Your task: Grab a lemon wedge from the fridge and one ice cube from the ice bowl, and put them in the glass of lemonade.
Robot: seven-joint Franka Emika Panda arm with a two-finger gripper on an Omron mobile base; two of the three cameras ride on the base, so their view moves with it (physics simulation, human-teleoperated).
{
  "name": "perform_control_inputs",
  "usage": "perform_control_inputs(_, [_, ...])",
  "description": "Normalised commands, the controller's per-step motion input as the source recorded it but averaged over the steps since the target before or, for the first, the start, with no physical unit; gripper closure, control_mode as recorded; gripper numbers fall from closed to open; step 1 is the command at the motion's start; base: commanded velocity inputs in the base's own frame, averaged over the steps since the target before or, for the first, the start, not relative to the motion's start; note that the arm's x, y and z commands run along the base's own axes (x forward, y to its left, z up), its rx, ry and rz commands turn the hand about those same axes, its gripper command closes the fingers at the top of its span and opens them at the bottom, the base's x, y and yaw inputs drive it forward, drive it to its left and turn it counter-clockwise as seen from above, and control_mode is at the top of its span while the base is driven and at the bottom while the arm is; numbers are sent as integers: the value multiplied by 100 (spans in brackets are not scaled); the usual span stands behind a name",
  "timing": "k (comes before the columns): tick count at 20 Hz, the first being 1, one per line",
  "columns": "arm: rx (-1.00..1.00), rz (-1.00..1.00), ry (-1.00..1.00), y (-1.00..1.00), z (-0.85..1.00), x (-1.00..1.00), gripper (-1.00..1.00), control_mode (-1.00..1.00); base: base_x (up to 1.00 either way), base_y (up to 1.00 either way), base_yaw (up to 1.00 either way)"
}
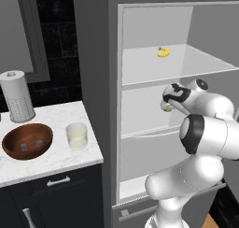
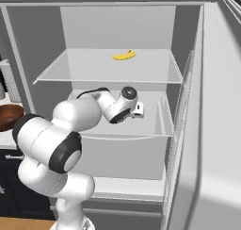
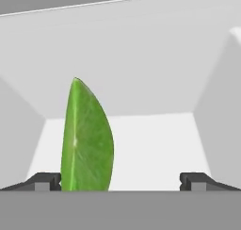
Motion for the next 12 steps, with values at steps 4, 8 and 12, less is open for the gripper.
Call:
perform_control_inputs(4, [0,5,-4,2,10,14,-100,-100,0,0,0])
perform_control_inputs(8, [0,3,0,6,38,15,-100,-100,0,0,0])
perform_control_inputs(12, [0,6,0,0,16,-3,-100,-100,0,0,0])
